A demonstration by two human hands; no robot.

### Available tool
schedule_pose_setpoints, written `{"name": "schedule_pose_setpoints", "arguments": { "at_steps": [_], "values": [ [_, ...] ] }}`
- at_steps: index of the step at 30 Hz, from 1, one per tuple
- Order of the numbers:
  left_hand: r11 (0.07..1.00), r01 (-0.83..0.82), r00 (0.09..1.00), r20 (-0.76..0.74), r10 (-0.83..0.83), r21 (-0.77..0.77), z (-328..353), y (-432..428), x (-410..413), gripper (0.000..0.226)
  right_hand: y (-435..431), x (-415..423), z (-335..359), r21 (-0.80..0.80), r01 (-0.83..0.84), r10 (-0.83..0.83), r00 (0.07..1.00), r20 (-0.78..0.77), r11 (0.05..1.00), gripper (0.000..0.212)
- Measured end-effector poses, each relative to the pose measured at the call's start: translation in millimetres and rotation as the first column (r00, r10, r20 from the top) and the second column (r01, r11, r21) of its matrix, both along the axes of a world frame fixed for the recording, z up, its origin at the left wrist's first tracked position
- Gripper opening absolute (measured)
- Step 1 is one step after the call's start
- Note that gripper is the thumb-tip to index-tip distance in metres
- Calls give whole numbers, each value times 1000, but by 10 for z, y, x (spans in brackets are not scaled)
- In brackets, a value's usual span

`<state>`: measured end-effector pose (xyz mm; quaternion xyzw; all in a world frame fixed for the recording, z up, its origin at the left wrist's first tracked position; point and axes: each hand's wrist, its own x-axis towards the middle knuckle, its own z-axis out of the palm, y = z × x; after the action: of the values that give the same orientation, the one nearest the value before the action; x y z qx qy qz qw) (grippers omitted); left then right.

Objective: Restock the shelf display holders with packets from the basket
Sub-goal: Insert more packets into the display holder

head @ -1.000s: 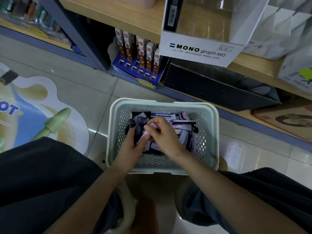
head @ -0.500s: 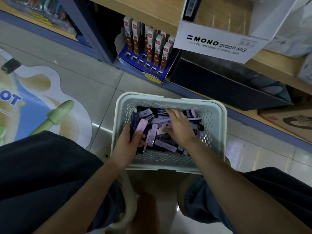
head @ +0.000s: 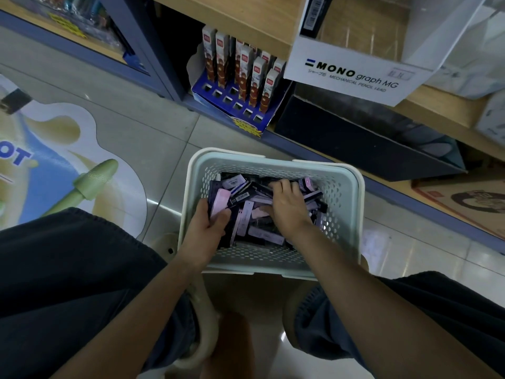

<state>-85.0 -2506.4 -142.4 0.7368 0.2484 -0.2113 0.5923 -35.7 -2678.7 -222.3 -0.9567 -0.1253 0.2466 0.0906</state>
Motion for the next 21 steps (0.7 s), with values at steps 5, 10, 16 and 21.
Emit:
{"name": "schedule_pose_setpoints", "arguments": {
  "at_steps": [5,10,16,21],
  "values": [
    [996,79,996,30,-80,46,70,-20,-9,19,47,28,53,-28,42,-46,984,-173,999,52],
    [989,54,998,-26,-51,136,62,-14,-71,38,41,-19,228,66,151,-126,949,-290,986,48],
    [985,-168,976,-151,159,-46,102,-92,-112,9,1,-91,527,240,387,-256,861,-439,890,47],
    [941,-298,941,-218,261,-161,265,-219,-95,13,87,-119,899,405,486,-317,852,-416,774,37]
  ]
}}
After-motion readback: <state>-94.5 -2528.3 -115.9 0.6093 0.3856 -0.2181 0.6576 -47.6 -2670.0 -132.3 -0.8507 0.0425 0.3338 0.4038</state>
